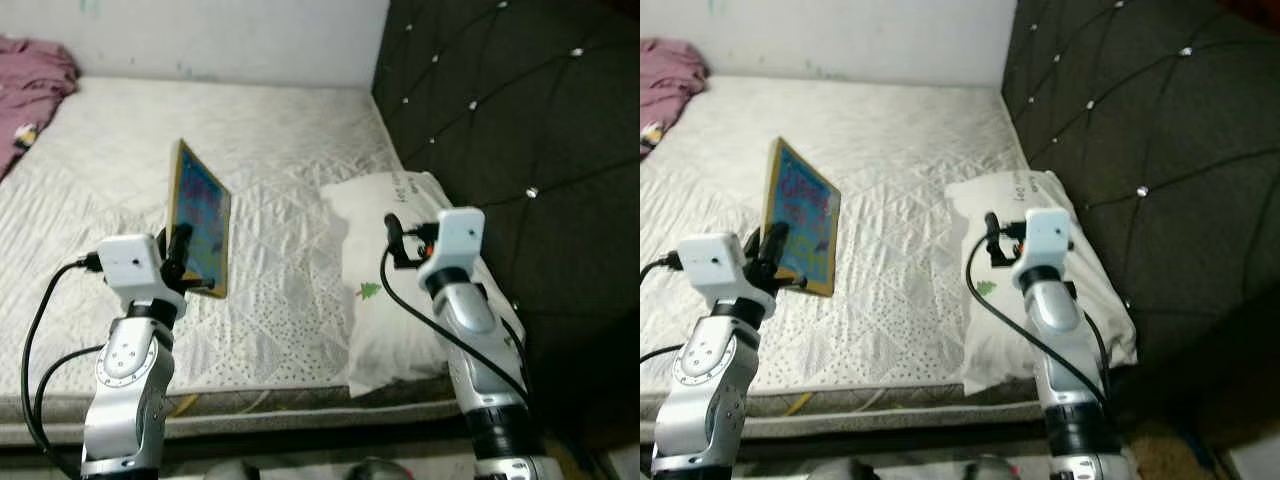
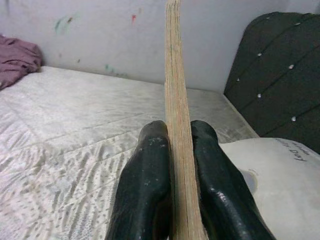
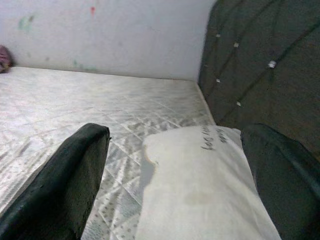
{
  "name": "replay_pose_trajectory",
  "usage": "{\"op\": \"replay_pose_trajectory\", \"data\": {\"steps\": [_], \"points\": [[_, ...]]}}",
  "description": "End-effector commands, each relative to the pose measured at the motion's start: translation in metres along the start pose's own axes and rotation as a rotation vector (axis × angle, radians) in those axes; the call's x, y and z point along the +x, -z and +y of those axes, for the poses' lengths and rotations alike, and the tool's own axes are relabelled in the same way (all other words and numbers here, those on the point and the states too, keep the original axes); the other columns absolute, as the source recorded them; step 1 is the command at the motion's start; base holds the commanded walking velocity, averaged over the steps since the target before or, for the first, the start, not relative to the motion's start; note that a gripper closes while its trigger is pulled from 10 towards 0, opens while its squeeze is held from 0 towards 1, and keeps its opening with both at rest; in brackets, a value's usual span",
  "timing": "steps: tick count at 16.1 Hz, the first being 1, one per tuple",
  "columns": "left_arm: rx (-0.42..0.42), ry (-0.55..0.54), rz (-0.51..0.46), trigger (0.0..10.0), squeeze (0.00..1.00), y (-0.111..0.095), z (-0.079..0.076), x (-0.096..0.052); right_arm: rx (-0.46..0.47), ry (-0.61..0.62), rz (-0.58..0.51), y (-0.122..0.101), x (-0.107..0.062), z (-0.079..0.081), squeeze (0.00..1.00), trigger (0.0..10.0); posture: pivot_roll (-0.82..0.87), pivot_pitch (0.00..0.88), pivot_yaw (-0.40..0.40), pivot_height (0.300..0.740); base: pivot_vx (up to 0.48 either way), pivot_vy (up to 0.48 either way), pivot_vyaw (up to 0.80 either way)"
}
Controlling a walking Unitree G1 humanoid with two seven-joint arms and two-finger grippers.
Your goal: Clean up the room
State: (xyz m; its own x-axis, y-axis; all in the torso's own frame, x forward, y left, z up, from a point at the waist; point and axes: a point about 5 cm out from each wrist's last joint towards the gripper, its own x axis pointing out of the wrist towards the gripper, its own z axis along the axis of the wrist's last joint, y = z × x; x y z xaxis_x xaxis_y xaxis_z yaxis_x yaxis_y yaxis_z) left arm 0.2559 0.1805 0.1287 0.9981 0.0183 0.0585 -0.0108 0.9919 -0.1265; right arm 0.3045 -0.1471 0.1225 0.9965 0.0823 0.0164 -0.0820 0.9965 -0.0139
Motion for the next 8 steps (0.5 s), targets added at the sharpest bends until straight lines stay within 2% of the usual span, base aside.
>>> {"op": "replay_pose_trajectory", "data": {"steps": [1,2,5,8], "points": [[-0.012,0.035,-0.058,10.0,0.00,-0.0109,-0.0123,0.0018,-0.006,0.024,0.017,0.0010,-0.0021,-0.0095,0.00,10.0,-0.06,0.019,-0.052,0.740,0.000,0.000,0.00],[-0.008,0.033,-0.058,10.0,0.00,-0.0108,-0.0125,0.0016,-0.008,0.027,0.027,0.0022,-0.0021,-0.0103,0.00,10.0,-0.06,0.019,-0.053,0.740,0.000,0.000,0.00],[-0.002,0.026,-0.047,10.0,0.00,-0.0101,-0.0109,0.0007,-0.008,0.026,0.028,0.0018,-0.0024,-0.0096,0.00,10.0,-0.06,0.036,-0.049,0.740,0.000,0.000,-0.66],[-0.011,0.028,-0.050,10.0,0.00,-0.0112,-0.0096,0.0019,-0.010,0.027,0.029,0.0011,-0.0028,-0.0107,0.00,10.0,-0.07,0.030,-0.051,0.740,0.000,0.000,0.00]]}}
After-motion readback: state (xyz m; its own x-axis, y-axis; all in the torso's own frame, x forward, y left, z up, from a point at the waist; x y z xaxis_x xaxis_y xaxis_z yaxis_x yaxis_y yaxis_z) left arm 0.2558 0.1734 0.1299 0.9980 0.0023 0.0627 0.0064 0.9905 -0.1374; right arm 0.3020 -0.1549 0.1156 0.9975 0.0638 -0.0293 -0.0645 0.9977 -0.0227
